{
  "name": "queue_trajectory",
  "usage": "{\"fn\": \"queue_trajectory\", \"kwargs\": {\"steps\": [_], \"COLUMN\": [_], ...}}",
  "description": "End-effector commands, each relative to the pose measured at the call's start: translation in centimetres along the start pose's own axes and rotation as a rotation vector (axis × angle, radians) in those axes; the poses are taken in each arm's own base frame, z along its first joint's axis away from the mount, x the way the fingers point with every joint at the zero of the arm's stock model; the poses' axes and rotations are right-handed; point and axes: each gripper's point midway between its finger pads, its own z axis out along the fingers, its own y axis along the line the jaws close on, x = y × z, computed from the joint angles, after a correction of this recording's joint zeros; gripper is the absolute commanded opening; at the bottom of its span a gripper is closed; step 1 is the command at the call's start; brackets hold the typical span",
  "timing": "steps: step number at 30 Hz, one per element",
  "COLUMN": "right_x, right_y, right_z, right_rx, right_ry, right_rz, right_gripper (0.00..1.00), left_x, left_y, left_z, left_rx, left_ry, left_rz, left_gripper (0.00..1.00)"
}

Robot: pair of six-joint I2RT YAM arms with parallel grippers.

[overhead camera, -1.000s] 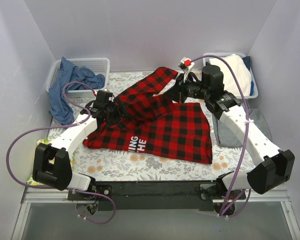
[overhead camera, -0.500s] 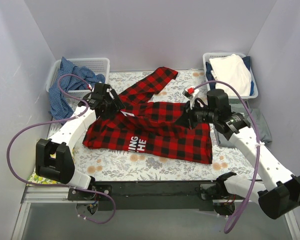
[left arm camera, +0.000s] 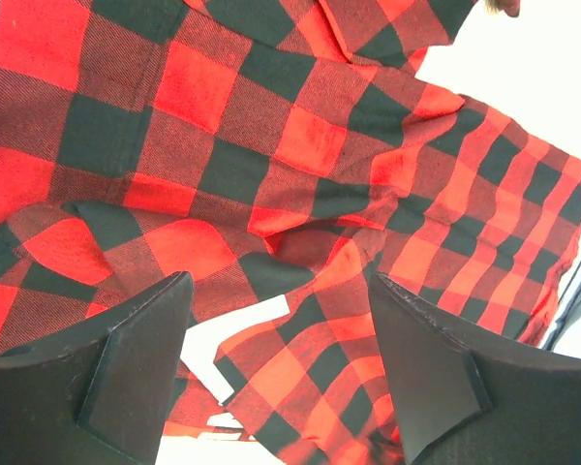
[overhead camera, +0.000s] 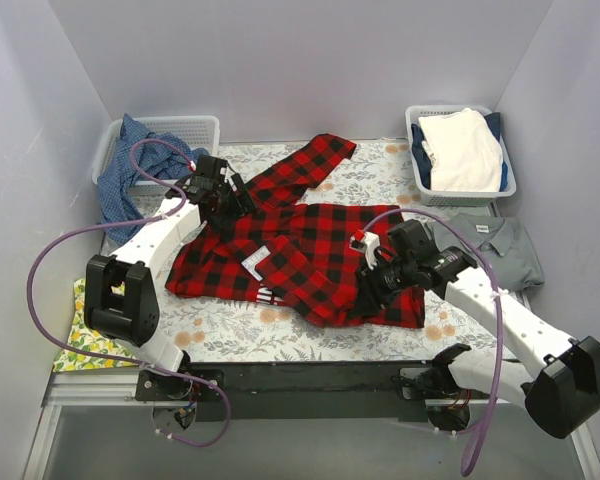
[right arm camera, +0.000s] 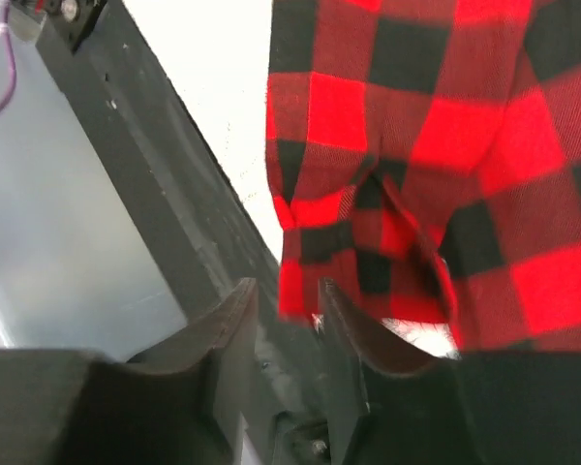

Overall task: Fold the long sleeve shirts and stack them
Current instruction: Fold the shirt

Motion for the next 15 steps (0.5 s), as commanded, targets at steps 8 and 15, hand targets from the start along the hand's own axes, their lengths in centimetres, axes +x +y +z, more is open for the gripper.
{"fn": "queue_trajectory", "kwargs": {"steps": [8, 15], "right_x": [2.7, 5.7], "right_y": [-3.7, -4.8], "right_z": [0.2, 2.5], "right_rx": [0.283, 0.272], "right_ry": [-0.071, 0.102], "right_rz": [0.344, 0.428], "right_gripper": [0.74, 0.62], "left_x": [1.6, 2.1], "left_y": [0.5, 1.2], "left_z": [3.3, 3.9], "left_rx": [-0.014, -0.03], "left_ry": [0.115, 0.136], "left_rz": [0.062, 0.096], "left_gripper": [0.73, 0.73]}}
